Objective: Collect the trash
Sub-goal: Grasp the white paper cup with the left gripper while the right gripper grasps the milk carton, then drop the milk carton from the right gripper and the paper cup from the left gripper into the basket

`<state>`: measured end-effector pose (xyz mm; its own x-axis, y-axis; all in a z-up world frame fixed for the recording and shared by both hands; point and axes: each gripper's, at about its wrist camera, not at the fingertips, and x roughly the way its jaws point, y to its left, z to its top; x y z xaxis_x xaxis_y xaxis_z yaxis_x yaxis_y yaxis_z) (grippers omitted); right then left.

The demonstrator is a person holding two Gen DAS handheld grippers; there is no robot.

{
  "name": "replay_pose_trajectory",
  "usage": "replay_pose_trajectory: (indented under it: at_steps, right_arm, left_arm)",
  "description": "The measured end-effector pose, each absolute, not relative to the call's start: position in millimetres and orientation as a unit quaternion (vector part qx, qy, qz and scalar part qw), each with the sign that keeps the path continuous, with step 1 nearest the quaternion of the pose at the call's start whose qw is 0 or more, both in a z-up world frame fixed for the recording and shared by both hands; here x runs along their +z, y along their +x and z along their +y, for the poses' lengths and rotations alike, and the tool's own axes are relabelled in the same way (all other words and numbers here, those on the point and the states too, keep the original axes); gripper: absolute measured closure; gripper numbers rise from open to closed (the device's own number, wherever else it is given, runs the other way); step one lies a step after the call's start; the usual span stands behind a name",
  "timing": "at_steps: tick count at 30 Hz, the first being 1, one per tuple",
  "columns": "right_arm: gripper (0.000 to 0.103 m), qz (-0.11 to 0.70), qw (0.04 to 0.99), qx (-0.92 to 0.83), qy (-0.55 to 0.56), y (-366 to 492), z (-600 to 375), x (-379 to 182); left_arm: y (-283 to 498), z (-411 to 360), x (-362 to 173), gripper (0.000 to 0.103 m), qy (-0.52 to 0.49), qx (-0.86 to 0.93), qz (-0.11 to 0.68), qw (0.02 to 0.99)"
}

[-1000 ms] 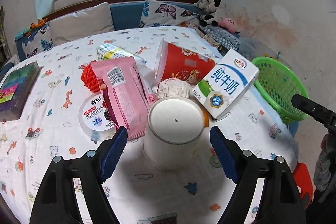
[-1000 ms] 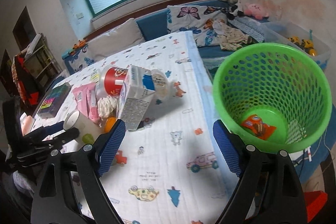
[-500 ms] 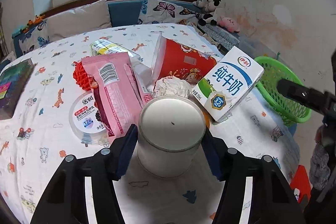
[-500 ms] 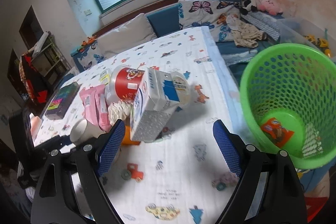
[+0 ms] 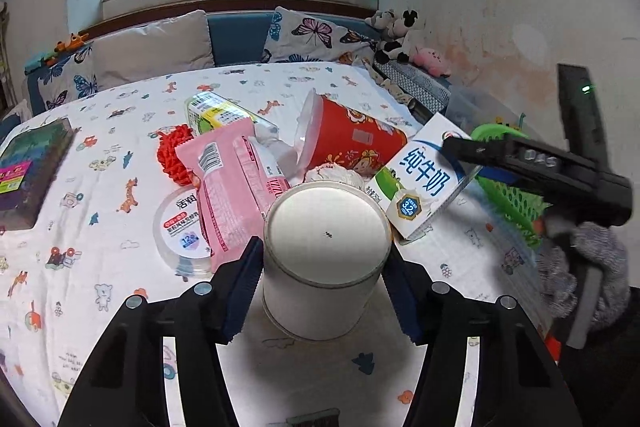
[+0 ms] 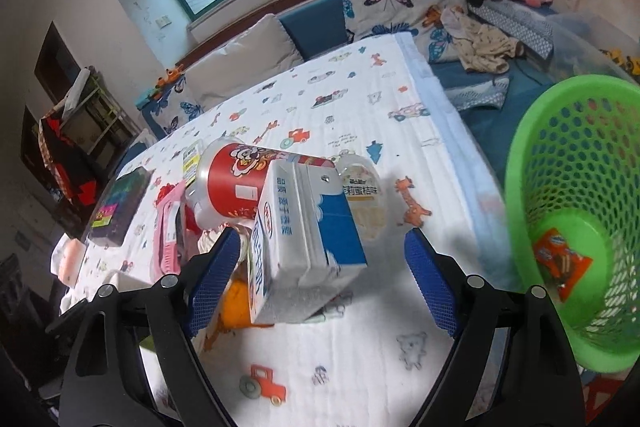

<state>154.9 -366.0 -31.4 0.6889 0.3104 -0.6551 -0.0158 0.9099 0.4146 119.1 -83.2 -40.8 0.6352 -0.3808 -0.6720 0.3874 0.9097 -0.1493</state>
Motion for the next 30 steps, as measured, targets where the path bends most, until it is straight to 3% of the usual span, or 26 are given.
replay_pose_trajectory:
  at_steps: [12,18,30]
  right_arm:
    - [0.054,0.388,0.894,0.112,0.195,156.3,-356.1,-31.5]
    - [0.059,0.374,0.903,0.115,0.18,144.2,-353.4,-19.8]
    - [0.06,0.338,0.923,0.097,0.154,106.3,-377.7,19.0]
  left_arm:
    - [111.8,-73.2,-28.9,0.046,-0.005,-0.214,0.358,0.909]
    - [110.5,-74.7,-25.6,0.046,-0.007,-0.218,0.356,0.909]
    - [110.4,-96.1,-17.9,0.046,0.004,-0.244,0.354,0.903]
